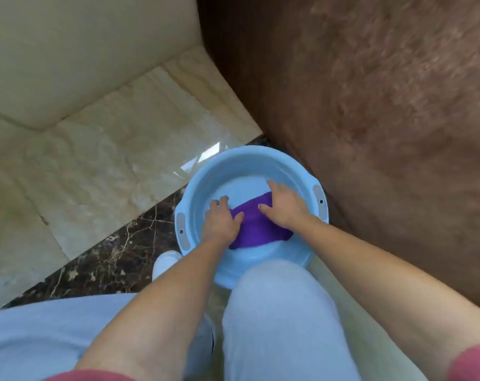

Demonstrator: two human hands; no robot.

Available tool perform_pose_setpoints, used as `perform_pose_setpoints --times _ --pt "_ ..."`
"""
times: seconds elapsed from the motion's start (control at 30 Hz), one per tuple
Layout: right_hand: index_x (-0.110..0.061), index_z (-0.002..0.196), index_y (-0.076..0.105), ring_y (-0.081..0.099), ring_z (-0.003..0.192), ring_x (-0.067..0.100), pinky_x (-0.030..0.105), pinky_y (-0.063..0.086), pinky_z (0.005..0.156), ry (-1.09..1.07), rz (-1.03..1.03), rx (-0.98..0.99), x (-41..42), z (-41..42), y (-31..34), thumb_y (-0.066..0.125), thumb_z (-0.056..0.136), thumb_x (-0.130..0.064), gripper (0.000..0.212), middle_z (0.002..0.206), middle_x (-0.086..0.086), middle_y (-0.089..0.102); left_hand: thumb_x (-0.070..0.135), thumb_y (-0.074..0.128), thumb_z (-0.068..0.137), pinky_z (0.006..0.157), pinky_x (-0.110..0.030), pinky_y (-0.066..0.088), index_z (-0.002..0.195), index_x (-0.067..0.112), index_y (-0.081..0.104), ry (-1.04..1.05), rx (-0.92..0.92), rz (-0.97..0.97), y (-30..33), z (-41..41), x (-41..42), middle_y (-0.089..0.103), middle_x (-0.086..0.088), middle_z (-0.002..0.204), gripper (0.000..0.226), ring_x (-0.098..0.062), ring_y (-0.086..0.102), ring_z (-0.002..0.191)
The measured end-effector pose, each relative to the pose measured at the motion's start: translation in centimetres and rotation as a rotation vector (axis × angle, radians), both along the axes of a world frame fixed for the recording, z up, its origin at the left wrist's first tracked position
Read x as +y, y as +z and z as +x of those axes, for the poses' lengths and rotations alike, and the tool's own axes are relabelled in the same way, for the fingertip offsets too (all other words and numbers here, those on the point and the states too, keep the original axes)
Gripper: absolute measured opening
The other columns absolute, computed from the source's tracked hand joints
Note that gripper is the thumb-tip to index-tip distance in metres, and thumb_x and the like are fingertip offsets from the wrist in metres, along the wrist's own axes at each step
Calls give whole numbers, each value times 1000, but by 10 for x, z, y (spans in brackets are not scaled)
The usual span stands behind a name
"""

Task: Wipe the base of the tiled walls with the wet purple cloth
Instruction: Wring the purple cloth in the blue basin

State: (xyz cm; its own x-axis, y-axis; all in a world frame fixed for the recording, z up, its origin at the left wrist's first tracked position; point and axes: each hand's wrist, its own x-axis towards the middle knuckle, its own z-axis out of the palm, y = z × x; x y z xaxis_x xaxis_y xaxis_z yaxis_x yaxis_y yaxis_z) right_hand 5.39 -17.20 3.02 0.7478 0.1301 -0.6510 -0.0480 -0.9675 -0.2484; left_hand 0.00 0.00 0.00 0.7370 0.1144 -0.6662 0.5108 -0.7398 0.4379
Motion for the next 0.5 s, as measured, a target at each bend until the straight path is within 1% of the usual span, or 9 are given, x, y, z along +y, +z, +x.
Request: perform_pose_setpoints --times 0.07,0.13,0.2,0.27,0.3,0.37,0.43,0.5 --pt "-18 153 24 45 132 36 47 43 104 -25 -66 -4 -1 -6 -16 60 90 -49 79 148 15 43 43 61 91 102 -49 43 142 17 40 -29 -34 9 -13 -4 -1 42 -12 144 61 -38 48 125" --pt "-19 150 29 46 129 36 45 46 100 -32 -98 11 -3 -15 -32 66 86 -48 80 145 14 43 44 64 88 101 -48 44 142 20 42 -94 -56 9 -26 -9 0 44 -8 142 63 -35 46 125" --pt "-18 147 33 48 123 37 43 47 97 -8 -98 1 -2 -26 -46 70 82 -37 77 142 14 41 40 67 87 100 -47 45 142 21 41 -146 -39 47 -39 -15 -2 45 -10 140 64 -35 45 124" --pt "-16 140 41 53 115 37 42 49 92 -29 -60 -27 -4 -28 -54 68 80 -21 65 134 14 43 33 67 88 98 -46 46 139 19 45 -112 28 60 -45 -14 -2 51 -15 132 57 -36 51 120" --pt "-18 135 45 55 111 36 41 49 90 -71 -28 -13 -6 -26 -56 67 80 -18 60 130 13 47 31 65 88 96 -43 47 133 17 53 -73 58 48 -46 -12 -1 57 -16 127 49 -36 55 116" --pt "-24 125 54 58 106 30 38 51 86 -147 47 30 -7 -17 -52 70 76 -22 52 120 7 57 31 65 86 87 -38 50 110 14 67 13 71 -16 -41 -4 2 69 -13 111 29 -33 62 104" --pt "-29 113 61 62 98 26 37 52 81 -185 137 16 -5 -3 -41 74 69 -32 46 106 1 66 31 69 84 78 -35 51 93 12 71 83 49 -145 -26 10 10 72 -9 93 21 -30 65 88" --pt "-30 99 64 63 87 22 33 50 74 -246 257 -29 -2 13 -21 70 61 -39 39 92 -3 69 25 70 83 72 -33 50 86 12 72 176 13 -288 0 30 20 71 -7 81 14 -25 63 77"
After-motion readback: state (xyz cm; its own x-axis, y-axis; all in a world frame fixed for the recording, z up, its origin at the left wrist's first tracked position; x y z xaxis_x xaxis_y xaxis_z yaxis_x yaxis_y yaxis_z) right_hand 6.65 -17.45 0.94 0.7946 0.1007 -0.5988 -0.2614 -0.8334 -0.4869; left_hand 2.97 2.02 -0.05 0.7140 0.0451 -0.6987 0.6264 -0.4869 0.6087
